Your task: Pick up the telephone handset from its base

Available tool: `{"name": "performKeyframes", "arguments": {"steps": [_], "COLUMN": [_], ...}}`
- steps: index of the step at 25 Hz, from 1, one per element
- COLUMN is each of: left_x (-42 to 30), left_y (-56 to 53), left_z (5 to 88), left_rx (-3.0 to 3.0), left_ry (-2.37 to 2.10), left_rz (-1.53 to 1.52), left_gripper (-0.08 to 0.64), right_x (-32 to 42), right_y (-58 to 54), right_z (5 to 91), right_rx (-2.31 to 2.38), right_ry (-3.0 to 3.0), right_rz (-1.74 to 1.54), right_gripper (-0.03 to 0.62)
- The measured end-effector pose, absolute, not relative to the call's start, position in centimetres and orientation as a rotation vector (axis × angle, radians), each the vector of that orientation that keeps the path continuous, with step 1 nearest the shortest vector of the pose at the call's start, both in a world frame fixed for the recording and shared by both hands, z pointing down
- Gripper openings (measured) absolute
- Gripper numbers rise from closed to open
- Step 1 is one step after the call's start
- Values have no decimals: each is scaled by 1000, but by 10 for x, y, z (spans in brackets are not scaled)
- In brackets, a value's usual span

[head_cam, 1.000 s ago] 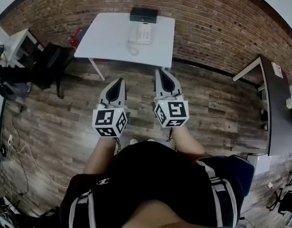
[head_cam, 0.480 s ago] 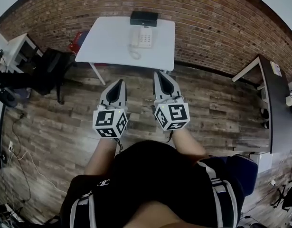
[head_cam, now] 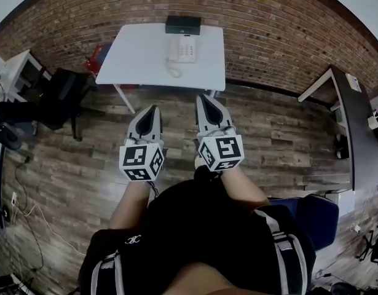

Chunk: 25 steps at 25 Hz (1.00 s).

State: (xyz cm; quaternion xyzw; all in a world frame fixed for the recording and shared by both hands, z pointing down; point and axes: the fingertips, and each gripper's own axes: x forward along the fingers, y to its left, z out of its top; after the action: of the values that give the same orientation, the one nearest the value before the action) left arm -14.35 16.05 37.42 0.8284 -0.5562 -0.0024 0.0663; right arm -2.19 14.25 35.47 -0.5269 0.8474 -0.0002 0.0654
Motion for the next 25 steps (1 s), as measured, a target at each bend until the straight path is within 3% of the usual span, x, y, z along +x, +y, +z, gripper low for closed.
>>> {"name": "performKeyframes", "arguments": {"steps": [25], "left_x": [-132], "left_y": [11], "left_z": [393], "left_rx": [2496], "left_ry": [-1694], "left_rz": [33], "left_gripper": [2], "right_x": [-19], "right_y": [-16], "right_z": [367], "right_rx": [-1547], "right_ry": [2559], "right_rz": [-8], "right_gripper": [-2]}}
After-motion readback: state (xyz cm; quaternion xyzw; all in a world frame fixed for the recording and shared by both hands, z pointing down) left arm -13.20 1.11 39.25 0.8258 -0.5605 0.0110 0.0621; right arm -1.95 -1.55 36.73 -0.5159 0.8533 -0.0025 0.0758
